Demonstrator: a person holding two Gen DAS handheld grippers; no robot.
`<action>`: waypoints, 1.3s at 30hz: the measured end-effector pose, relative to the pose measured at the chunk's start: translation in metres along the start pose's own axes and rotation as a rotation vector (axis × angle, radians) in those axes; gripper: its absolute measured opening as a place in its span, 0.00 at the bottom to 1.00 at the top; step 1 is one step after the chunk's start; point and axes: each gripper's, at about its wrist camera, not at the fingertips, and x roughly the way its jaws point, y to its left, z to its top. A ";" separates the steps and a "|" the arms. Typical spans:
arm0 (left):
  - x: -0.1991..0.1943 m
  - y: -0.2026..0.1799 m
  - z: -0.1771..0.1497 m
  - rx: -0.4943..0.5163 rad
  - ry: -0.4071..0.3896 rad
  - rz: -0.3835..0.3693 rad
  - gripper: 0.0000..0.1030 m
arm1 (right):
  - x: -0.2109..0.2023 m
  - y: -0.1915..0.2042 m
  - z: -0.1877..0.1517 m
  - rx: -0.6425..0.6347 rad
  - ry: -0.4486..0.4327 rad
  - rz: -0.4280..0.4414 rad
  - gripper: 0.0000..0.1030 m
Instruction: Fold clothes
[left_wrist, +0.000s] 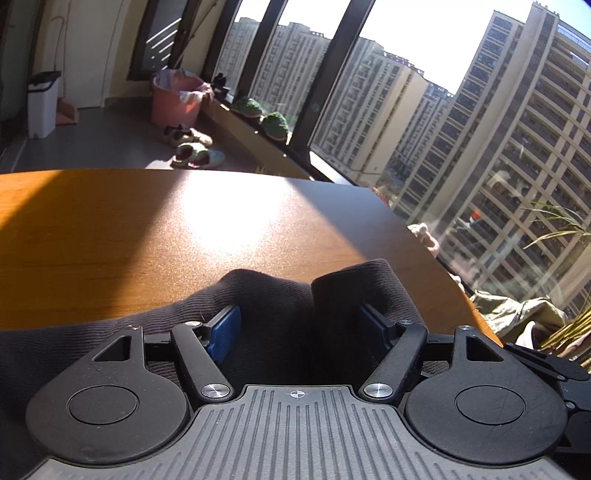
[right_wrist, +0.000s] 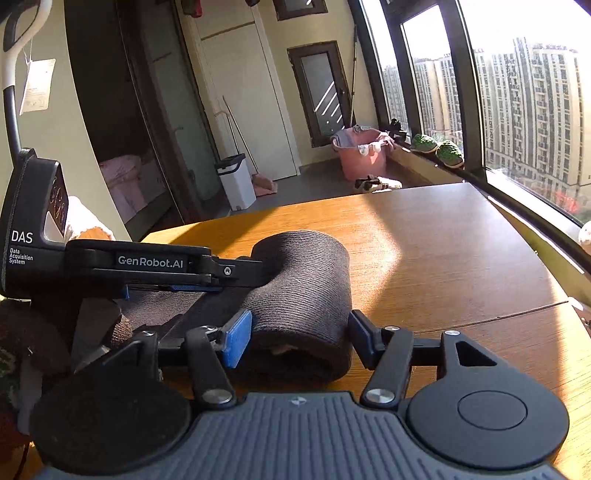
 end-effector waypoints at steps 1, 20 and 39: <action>-0.001 0.001 0.000 -0.006 0.000 -0.002 0.74 | 0.002 0.000 0.000 0.001 0.000 -0.003 0.52; -0.010 0.014 -0.002 -0.023 -0.022 0.032 0.78 | -0.019 0.056 0.005 -0.285 -0.044 -0.062 0.59; -0.031 0.018 0.011 -0.093 -0.062 -0.046 0.77 | -0.014 0.040 0.000 -0.207 -0.009 -0.094 0.39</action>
